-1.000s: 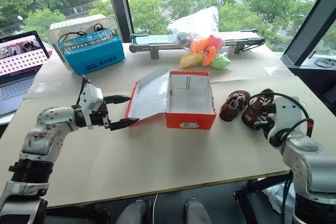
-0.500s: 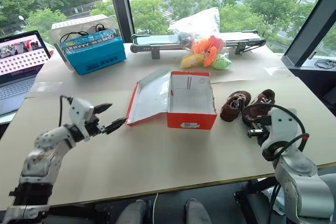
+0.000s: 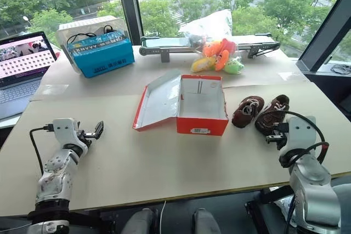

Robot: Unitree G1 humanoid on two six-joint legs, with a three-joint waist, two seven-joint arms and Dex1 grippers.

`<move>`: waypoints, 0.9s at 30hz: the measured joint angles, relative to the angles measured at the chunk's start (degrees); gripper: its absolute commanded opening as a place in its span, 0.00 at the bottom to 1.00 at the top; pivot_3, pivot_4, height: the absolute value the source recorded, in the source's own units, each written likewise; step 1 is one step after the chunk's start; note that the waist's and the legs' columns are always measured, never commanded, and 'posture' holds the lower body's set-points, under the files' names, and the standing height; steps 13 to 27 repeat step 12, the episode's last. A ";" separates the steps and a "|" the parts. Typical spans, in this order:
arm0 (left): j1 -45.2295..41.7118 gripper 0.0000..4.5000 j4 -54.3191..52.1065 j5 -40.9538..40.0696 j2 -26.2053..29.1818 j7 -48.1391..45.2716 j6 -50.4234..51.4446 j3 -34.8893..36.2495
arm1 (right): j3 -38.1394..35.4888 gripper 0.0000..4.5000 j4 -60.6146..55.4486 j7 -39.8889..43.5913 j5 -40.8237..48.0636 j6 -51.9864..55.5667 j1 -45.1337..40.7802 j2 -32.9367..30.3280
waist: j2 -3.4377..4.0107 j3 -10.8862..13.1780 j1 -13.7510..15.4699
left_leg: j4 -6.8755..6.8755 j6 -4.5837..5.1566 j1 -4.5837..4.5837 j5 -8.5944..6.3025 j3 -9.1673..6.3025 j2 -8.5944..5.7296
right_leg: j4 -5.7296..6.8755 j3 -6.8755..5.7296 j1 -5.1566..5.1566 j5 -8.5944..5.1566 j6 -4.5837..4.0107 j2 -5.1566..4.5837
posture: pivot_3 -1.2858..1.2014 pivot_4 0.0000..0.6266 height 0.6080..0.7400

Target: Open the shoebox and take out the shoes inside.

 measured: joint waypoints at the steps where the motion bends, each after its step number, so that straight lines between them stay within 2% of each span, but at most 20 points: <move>1: 0.00 1.00 0.13 0.32 -0.44 0.03 -0.83 -0.35 | 0.34 0.30 0.28 -0.08 -0.22 -0.22 -0.01 0.46 | 0.01 -0.01 0.00 | 0.00 0.00 0.00 0.00 0.01 0.00 | 0.00 0.00 0.00 0.00 0.00 -0.01 | 0.52 0.24 1.00; 27: -0.01 1.00 0.59 0.50 -1.80 -0.79 -3.37 -1.77 | 1.30 0.30 3.32 0.10 -1.39 -3.54 0.79 1.71 | 0.10 -0.07 0.05 | 0.00 -0.01 0.01 0.00 0.03 0.00 | 0.00 0.00 0.00 0.00 0.00 -0.01 | 0.52 0.24 1.00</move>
